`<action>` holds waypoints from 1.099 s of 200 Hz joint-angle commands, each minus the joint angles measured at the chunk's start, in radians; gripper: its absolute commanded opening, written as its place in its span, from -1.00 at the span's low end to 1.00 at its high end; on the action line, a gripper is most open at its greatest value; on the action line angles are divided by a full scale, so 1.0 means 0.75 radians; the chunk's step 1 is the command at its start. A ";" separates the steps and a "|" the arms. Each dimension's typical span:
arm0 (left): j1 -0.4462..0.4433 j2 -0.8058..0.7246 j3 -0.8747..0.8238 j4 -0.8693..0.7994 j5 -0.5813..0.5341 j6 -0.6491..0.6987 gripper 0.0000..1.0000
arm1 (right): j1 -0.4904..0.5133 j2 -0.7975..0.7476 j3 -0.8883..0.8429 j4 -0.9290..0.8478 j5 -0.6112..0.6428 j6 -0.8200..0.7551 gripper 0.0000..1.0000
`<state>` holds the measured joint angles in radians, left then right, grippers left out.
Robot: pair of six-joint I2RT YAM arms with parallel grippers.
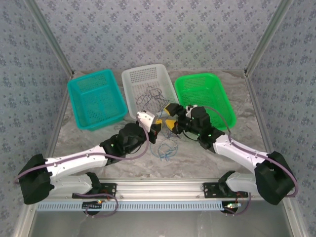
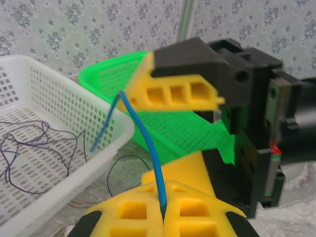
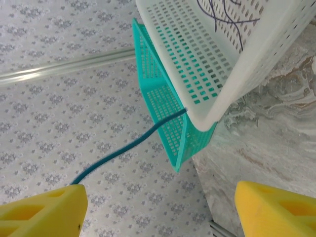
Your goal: Untangle the cables
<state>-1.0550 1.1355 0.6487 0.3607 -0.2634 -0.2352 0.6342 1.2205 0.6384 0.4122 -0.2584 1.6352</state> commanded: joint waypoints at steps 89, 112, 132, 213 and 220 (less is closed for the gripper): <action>-0.035 0.049 -0.034 0.054 -0.011 -0.008 -1.00 | -0.038 -0.106 -0.027 0.056 0.059 0.046 0.60; -0.041 0.065 -0.024 0.079 0.044 -0.012 -1.00 | -0.045 -0.106 -0.034 0.045 0.088 0.025 0.51; -0.047 0.063 -0.038 0.105 0.090 -0.028 -1.00 | -0.062 -0.098 -0.038 0.060 0.106 0.007 0.34; -0.054 0.010 -0.086 0.134 0.241 -0.074 -1.00 | -0.076 -0.078 0.053 -0.055 0.106 -0.213 -0.35; -0.053 0.007 -0.088 0.124 0.248 -0.075 -1.00 | -0.073 -0.090 0.064 -0.077 0.111 -0.240 -0.49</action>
<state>-1.0832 1.1660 0.5770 0.4488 -0.1398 -0.2817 0.5838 1.1725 0.6262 0.4133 -0.1982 1.5593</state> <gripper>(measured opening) 0.044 0.348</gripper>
